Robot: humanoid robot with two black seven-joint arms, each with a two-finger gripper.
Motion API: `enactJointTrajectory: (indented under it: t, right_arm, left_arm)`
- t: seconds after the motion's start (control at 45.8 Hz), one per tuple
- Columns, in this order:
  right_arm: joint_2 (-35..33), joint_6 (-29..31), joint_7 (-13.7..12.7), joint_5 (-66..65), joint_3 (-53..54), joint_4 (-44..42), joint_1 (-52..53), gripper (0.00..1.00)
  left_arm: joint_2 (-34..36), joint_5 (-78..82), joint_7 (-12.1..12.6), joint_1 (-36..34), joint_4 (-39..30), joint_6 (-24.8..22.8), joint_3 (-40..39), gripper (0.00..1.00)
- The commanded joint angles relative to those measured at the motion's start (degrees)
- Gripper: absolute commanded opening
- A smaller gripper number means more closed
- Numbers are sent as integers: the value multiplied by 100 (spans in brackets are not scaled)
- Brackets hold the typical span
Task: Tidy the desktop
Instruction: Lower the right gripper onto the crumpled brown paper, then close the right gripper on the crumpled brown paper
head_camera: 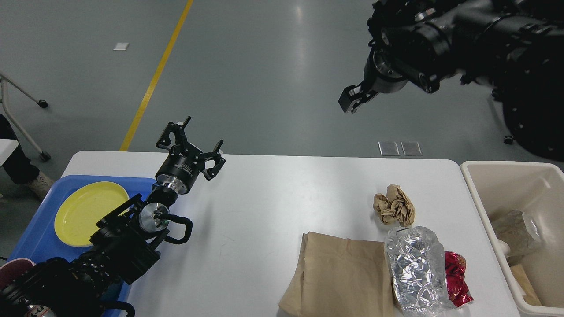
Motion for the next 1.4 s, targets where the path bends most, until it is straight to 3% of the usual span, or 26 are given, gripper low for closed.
enactJointTrajectory:
  t: [0.0,0.459,0.874,1.377]
  right_arm:
    - [167,-81,0,225,1,-74,-537,100]
    - [18,-151,35,411,-122,-548,-2119,100]
    - [-579,-731,35,393,-131,-944,-3034,100]
    - [-588,-1461,26,736,45,-1278,-3931,100]
  left_arm:
    - [0,0,0,0,0,0,0,98]
    - [0,0,0,0,0,0,0,98]
    - [0,0,0,0,0,0,0,98]
    - [0,0,0,0,0,0,9,98]
